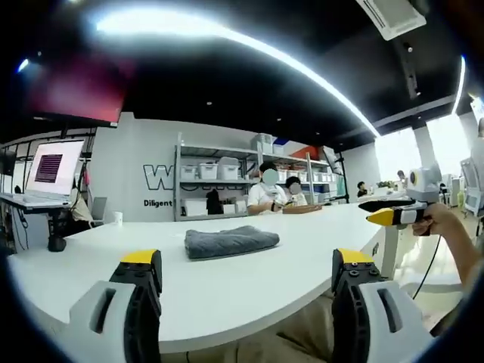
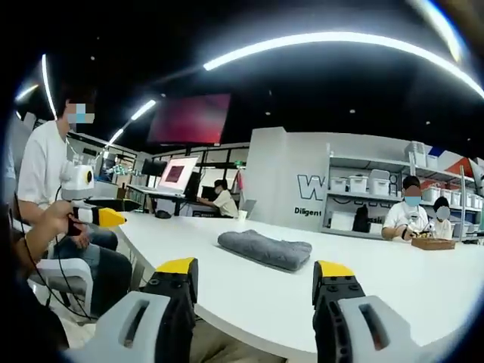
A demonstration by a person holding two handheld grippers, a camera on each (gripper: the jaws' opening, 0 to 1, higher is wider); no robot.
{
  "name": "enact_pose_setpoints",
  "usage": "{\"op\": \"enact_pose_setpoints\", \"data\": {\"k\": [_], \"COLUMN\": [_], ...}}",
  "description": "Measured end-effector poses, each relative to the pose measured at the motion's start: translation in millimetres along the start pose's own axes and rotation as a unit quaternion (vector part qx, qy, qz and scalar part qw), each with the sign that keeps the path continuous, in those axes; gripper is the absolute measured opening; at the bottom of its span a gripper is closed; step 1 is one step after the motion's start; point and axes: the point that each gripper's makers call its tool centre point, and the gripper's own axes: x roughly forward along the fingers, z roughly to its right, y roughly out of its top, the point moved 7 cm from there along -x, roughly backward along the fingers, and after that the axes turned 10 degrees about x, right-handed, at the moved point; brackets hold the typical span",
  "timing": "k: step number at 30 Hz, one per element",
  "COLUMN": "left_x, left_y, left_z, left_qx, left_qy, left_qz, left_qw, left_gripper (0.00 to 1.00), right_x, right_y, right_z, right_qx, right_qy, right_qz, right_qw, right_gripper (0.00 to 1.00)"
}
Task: Open the folded towel by lifting each exposed corner and separating the folded layers until the towel lies flat within the target outline without major curled edges
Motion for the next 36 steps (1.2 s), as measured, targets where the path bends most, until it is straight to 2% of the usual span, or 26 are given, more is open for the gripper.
{"op": "enact_pose_setpoints", "data": {"k": [4,12,16,17,20,23,30,36], "left_x": [-2,0,0,-2,-6,-6,5,19], "left_y": [5.3,-1.4,0.2,6.6,12.4,13.6,7.5,3.8], "left_z": [1.3,-1.4,-0.9,-3.0,-6.9,-9.6,-25.8,-44.5], "left_qx": [0.01,0.01,0.009,-0.015,-0.008,0.006,0.045,0.054], "left_qy": [-0.001,0.008,-0.004,-0.01,-0.001,0.005,0.01,0.031], "left_qz": [0.002,-0.002,-0.005,0.014,0.02,0.019,-0.008,-0.031], "left_qw": [0.9999,0.9999,0.9999,0.9997,0.9998,0.9998,0.9989,0.9976], "left_gripper": [0.92,0.92,0.93,0.93,0.92,0.92,0.95,0.99], "right_x": [1,4,4,3,3,5,13,22], "right_y": [0.1,-1.0,0.5,7.4,9.9,11.6,7.9,9.1], "right_z": [-1,-3,-5,-8,-12,-13,5,16], "right_qx": [-0.001,0.003,-0.014,-0.066,-0.068,-0.051,-0.016,-0.035], "right_qy": [0.0,0.003,-0.009,-0.023,-0.021,-0.012,-0.006,-0.021], "right_qz": [0.001,-0.002,-0.026,-0.026,-0.024,-0.011,-0.002,-0.019], "right_qw": [1.0,1.0,0.9995,0.9972,0.9972,0.9986,0.9998,0.999], "right_gripper": [0.6,0.6,0.6,0.6,0.61,0.61,0.62,0.66]}}
